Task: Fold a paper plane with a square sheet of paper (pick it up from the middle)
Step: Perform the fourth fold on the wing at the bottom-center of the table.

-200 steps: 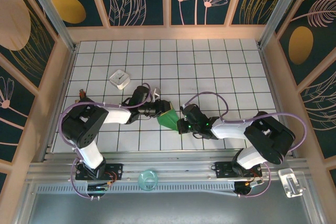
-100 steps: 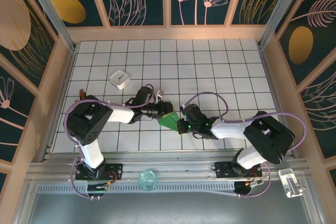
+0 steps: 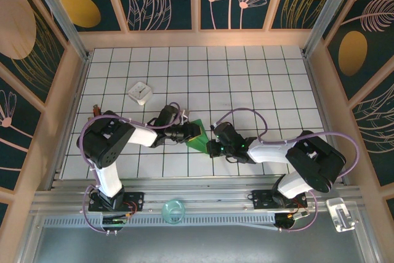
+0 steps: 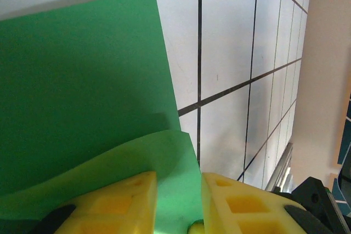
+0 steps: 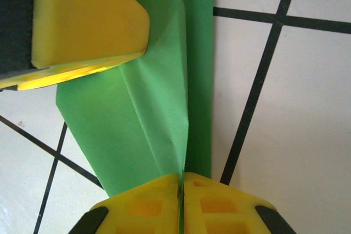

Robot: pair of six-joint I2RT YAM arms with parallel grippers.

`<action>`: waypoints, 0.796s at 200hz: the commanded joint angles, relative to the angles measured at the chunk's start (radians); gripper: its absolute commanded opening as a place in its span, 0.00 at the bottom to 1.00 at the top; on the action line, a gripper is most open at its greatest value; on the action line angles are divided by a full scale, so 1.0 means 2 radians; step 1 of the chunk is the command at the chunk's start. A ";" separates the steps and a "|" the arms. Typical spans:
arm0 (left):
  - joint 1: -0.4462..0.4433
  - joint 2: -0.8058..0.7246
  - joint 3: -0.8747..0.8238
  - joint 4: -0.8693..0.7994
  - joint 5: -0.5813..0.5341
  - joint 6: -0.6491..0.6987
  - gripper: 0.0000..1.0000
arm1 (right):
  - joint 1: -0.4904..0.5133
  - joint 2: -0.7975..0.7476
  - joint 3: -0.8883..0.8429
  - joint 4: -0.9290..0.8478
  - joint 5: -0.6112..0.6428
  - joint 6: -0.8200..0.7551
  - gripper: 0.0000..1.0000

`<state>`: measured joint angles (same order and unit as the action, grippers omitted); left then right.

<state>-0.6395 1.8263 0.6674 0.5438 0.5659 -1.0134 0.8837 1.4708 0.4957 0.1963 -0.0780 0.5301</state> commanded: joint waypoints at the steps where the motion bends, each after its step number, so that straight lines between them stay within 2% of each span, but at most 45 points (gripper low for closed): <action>1: 0.003 0.014 -0.014 -0.003 -0.010 0.013 0.29 | 0.000 -0.016 0.008 -0.015 -0.018 -0.002 0.12; 63: 0.003 0.014 -0.016 -0.002 -0.008 0.015 0.29 | -0.015 -0.054 0.004 -0.041 -0.040 0.003 0.20; 116: 0.003 0.014 -0.014 -0.004 -0.008 0.014 0.29 | -0.016 -0.056 -0.012 -0.029 -0.048 0.014 0.14; 159: 0.003 0.012 -0.012 -0.006 -0.008 0.014 0.29 | -0.015 -0.053 -0.022 -0.028 -0.036 0.016 0.16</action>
<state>-0.6395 1.8271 0.6571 0.5686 0.5674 -1.0134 0.8562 1.3659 0.4690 0.1379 -0.1589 0.5499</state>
